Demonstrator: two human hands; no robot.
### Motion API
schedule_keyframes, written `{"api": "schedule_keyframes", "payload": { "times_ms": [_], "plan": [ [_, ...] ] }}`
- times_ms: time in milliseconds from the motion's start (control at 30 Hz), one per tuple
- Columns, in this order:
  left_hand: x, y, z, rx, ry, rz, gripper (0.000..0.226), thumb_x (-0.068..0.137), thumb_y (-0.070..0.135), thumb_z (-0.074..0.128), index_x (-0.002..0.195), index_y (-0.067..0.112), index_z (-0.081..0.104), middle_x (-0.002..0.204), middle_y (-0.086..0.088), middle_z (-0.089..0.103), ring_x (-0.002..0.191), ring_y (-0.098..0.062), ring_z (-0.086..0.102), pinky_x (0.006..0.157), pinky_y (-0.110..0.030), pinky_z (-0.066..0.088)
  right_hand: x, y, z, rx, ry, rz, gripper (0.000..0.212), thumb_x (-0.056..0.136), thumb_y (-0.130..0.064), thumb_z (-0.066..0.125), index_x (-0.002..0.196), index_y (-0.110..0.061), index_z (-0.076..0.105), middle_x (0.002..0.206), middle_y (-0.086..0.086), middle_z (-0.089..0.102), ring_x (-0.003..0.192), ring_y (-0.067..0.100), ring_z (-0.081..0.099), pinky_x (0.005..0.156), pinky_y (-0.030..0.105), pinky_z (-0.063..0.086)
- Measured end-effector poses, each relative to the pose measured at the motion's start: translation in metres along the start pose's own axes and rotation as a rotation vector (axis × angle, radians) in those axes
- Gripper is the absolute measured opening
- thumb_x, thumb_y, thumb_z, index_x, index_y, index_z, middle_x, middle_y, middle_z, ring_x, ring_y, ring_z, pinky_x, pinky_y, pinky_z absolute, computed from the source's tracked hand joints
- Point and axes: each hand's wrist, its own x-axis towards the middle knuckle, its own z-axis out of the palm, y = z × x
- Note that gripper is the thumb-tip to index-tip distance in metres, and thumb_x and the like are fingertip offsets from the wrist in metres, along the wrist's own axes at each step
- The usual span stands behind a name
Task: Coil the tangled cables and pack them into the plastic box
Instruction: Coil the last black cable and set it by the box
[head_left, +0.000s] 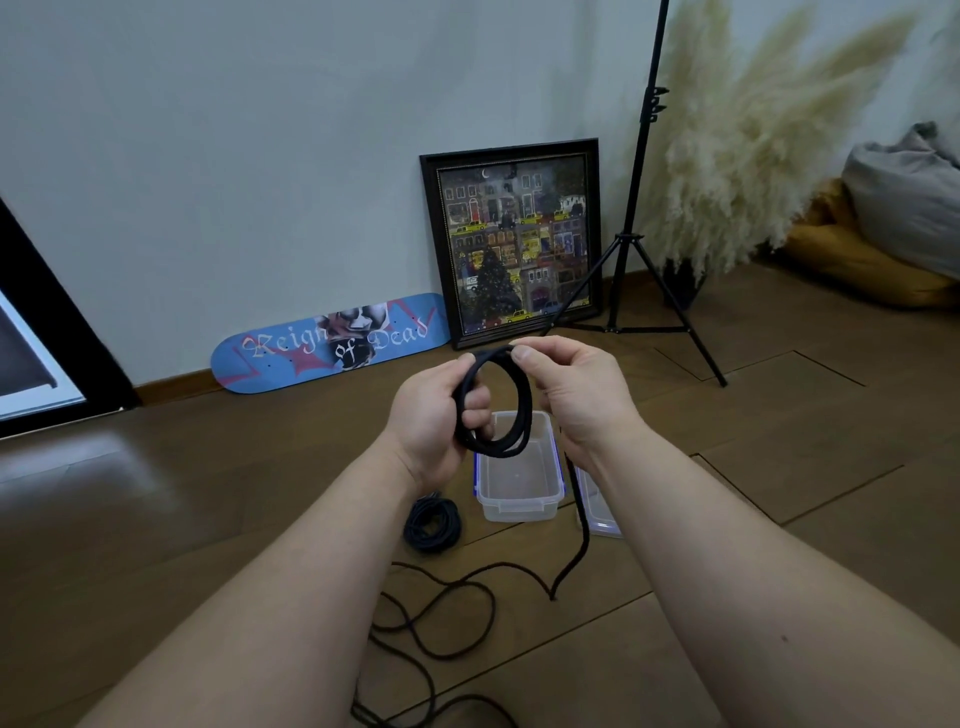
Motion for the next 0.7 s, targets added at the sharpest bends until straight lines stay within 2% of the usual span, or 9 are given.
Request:
{"api": "schedule_keyframes", "payload": {
  "times_ms": [133,200,300,433,467,500,567,633,700],
  "plan": [
    [0.0,0.0,0.002,0.026,-0.005,0.024,0.034,0.105,0.028,0.035,0.074,0.017,0.043,0.05,0.007,0.031,0.04,-0.006,0.025,0.05,-0.023,0.027,0.001,0.003,0.001,-0.02,0.049,-0.048,0.006,0.088,-0.002,0.066,0.086,-0.006,0.069,0.075,0.001,0.065,0.059,-0.003,0.059,0.055,0.011,0.046],
    [0.0,-0.001,0.003,0.043,-0.015,0.052,0.035,0.103,0.036,0.04,0.074,0.017,0.044,0.051,0.007,0.029,0.042,-0.007,0.022,0.05,-0.024,0.024,0.002,0.005,0.002,0.005,0.048,-0.011,0.007,0.087,-0.003,0.067,0.083,-0.009,0.068,0.078,0.004,0.066,0.07,0.01,0.062,0.068,0.028,0.055],
    [-0.001,-0.001,0.004,0.13,-0.023,0.123,0.03,0.1,0.037,0.048,0.078,0.015,0.048,0.049,0.009,0.028,0.042,-0.006,0.021,0.047,-0.021,0.024,-0.001,0.005,0.004,0.06,0.028,0.071,0.006,0.089,-0.005,0.065,0.084,-0.008,0.066,0.084,0.008,0.064,0.082,0.023,0.06,0.082,0.052,0.055],
    [0.0,-0.001,0.004,0.156,0.013,0.162,0.026,0.102,0.028,0.048,0.08,0.013,0.048,0.048,0.009,0.03,0.04,-0.005,0.022,0.042,-0.018,0.025,-0.001,0.003,0.002,0.107,-0.05,0.071,0.008,0.091,-0.005,0.062,0.09,-0.011,0.058,0.097,0.011,0.059,0.091,0.026,0.06,0.071,0.042,0.055],
    [0.0,-0.001,0.004,0.131,0.024,0.162,0.027,0.102,0.029,0.048,0.079,0.014,0.047,0.047,0.009,0.029,0.039,-0.004,0.022,0.041,-0.018,0.025,0.0,0.004,0.0,0.069,-0.094,0.044,0.011,0.092,-0.005,0.062,0.097,-0.014,0.057,0.103,0.01,0.06,0.094,0.025,0.062,0.074,0.042,0.055],
    [0.001,0.0,0.003,0.101,0.036,0.161,0.029,0.102,0.03,0.047,0.078,0.015,0.046,0.047,0.01,0.029,0.038,-0.004,0.022,0.041,-0.018,0.025,0.001,0.006,-0.003,-0.024,-0.143,0.004,0.021,0.091,-0.006,0.063,0.107,-0.018,0.056,0.109,0.006,0.061,0.099,0.024,0.064,0.081,0.044,0.054],
    [0.001,0.004,0.002,0.033,0.063,0.16,0.03,0.102,0.031,0.046,0.077,0.016,0.044,0.046,0.01,0.028,0.038,-0.004,0.021,0.041,-0.018,0.023,0.001,0.009,-0.008,-0.336,-0.278,-0.141,0.058,0.083,-0.017,0.07,0.133,-0.034,0.046,0.122,-0.005,0.057,0.112,0.019,0.061,0.096,0.044,0.051],
    [0.001,0.007,-0.001,-0.02,0.082,0.153,0.03,0.102,0.032,0.047,0.077,0.016,0.044,0.045,0.01,0.028,0.037,-0.004,0.021,0.041,-0.019,0.022,-0.001,0.013,-0.01,-0.617,-0.424,-0.267,0.094,0.071,-0.034,0.077,0.146,-0.049,0.023,0.137,-0.007,0.048,0.115,0.015,0.058,0.099,0.04,0.049],
    [0.001,0.009,-0.003,-0.035,0.088,0.146,0.03,0.102,0.033,0.047,0.077,0.016,0.044,0.045,0.01,0.027,0.037,-0.004,0.02,0.041,-0.019,0.021,-0.003,0.012,-0.012,-0.813,-0.49,-0.301,0.112,0.068,-0.04,0.083,0.148,-0.053,0.005,0.144,-0.005,0.039,0.105,0.011,0.057,0.094,0.037,0.05]
  ]
}}
